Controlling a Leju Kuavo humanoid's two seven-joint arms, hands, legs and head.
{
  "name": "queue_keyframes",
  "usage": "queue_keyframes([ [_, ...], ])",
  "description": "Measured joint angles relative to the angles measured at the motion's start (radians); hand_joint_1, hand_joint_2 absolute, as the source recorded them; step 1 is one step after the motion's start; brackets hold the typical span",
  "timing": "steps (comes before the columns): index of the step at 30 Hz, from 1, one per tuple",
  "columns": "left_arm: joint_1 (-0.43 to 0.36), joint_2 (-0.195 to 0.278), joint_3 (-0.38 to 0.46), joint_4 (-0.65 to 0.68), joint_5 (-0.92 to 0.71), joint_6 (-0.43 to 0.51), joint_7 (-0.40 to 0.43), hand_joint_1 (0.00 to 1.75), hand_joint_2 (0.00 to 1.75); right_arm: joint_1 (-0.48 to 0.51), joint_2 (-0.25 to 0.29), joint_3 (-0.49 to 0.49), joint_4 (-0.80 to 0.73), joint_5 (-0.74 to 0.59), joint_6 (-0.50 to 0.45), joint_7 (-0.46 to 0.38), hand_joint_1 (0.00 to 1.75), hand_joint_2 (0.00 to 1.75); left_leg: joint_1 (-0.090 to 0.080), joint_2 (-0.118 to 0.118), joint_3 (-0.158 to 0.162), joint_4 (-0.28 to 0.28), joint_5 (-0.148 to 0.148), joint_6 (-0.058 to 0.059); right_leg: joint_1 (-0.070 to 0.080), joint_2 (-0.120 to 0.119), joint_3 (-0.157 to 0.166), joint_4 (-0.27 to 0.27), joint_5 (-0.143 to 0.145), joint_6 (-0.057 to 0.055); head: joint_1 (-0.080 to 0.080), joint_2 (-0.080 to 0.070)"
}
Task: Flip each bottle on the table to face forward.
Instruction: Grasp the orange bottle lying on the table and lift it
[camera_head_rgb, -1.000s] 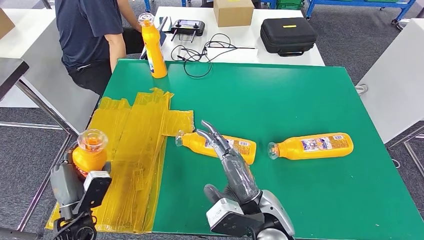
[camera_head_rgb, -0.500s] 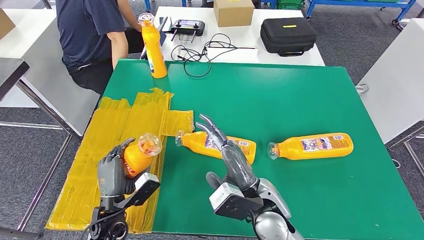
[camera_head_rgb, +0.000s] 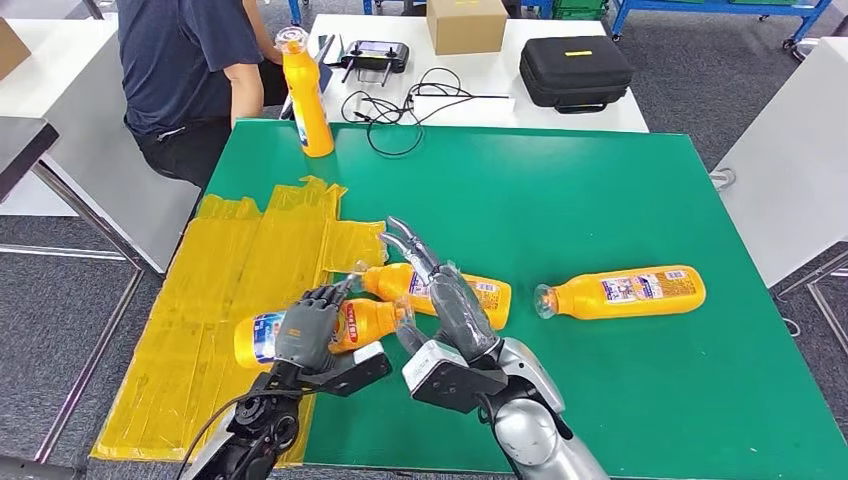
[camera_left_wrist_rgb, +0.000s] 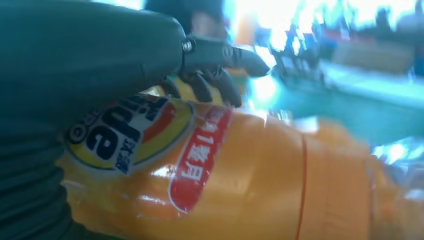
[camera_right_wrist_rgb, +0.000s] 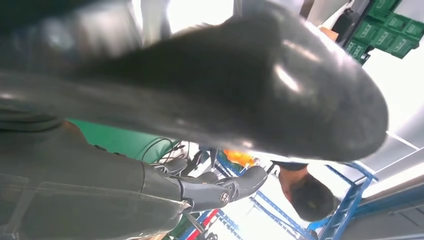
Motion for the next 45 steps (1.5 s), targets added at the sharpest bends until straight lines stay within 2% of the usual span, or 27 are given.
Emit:
queue_keyframes([
  [4, -0.026, 0.001, -0.013, 0.047, 0.052, -0.034, -0.041, 0.0, 0.0, -0.003, 0.008, -0.004, 0.019, 0.008, 0.0, -0.013, 0.0, 0.0, 0.0, 0.0, 0.0, 0.0, 0.0, 0.0, 0.0, 0.0, 0.0, 0.0, 0.0, 0.0, 0.0, 0.0],
  [11, -0.039, 0.005, -0.018, 0.068, 0.124, -0.013, -0.104, 0.0, 0.0, -0.002, 0.013, -0.021, 0.036, 0.024, 0.0, -0.023, 0.0, 0.0, 0.0, 0.0, 0.0, 0.0, 0.0, 0.0, 0.0, 0.0, 0.0, 0.0, 0.0, 0.0, 0.0, 0.0],
  [18, -0.04, 0.007, -0.018, 0.072, 0.139, -0.009, -0.118, 0.0, 0.0, 0.001, 0.013, -0.027, 0.044, 0.025, 0.0, -0.023, 0.0, 0.0, 0.0, 0.0, 0.0, 0.0, 0.0, 0.0, 0.0, 0.0, 0.0, 0.0, 0.0, 0.0, 0.0, 0.0],
  [22, -0.034, 0.011, -0.011, 0.064, 0.22, 0.005, -0.181, 0.0, 0.0, 0.002, 0.012, -0.031, 0.046, 0.047, -0.004, -0.017, 0.0, 1.75, 0.0, 0.0, 0.0, 0.0, 0.0, 0.0, 0.0, 0.0, 0.0, 0.0, 0.0, 0.0, 0.0, 0.0],
  [26, -0.002, 0.03, 0.021, -0.013, 0.367, -0.034, -0.258, 0.0, 0.0, 0.001, 0.008, -0.049, 0.058, 0.095, -0.02, 0.01, 0.0, 1.75, 0.0, 0.0, 0.0, 0.0, 0.0, 0.0, 0.0, 0.0, 0.0, 0.0, 0.0, 0.0, 0.0, 0.0],
  [30, 0.049, 0.054, 0.057, -0.145, 0.493, -0.092, -0.294, 0.0, 0.0, -0.009, 0.0, -0.073, 0.084, 0.138, -0.031, 0.039, 0.0, 1.75, 0.0, 0.0, -0.001, 0.0, 0.0, 0.0, 0.0, 0.0, -0.001, 0.0, 0.0, 0.0, 0.0, 0.0],
  [34, 0.147, 0.065, 0.116, -0.386, 0.739, -0.194, -0.322, 0.0, 0.0, -0.014, -0.019, -0.103, 0.124, 0.193, -0.044, 0.087, 0.0, 1.75, 0.0, 0.0, -0.002, 0.0, 0.0, 0.0, 0.0, 0.0, -0.002, 0.0, 0.0, 0.0, 0.0, 0.0],
  [37, 0.225, 0.068, 0.167, -0.601, 0.873, -0.229, -0.319, 0.0, 0.0, -0.011, -0.034, -0.118, 0.151, 0.239, -0.052, 0.128, 0.0, 1.75, 0.0, 0.0, -0.002, 0.0, 0.0, 0.0, 0.0, 0.0, -0.002, 0.0, 0.0, 0.0, 0.0, 0.0],
  [41, 0.294, 0.069, 0.216, -0.815, 0.912, -0.235, -0.309, 0.0, 0.0, -0.004, -0.043, -0.125, 0.173, 0.267, -0.055, 0.156, 0.0, 1.75, 0.0, -0.001, -0.002, 0.0, 0.0, 0.0, 0.0, 0.0, -0.002, 0.0, 0.0, 0.0, 0.0, 0.0],
  [45, 0.327, 0.07, 0.238, -0.914, 0.913, -0.237, -0.309, 0.0, 0.0, -0.003, -0.046, -0.126, 0.185, 0.273, -0.058, 0.16, 0.0, 1.75, 0.0, -0.001, -0.002, 0.0, 0.0, 0.0, 0.0, 0.0, -0.002, 0.0, 0.0, 0.0, 0.0, 0.0],
])
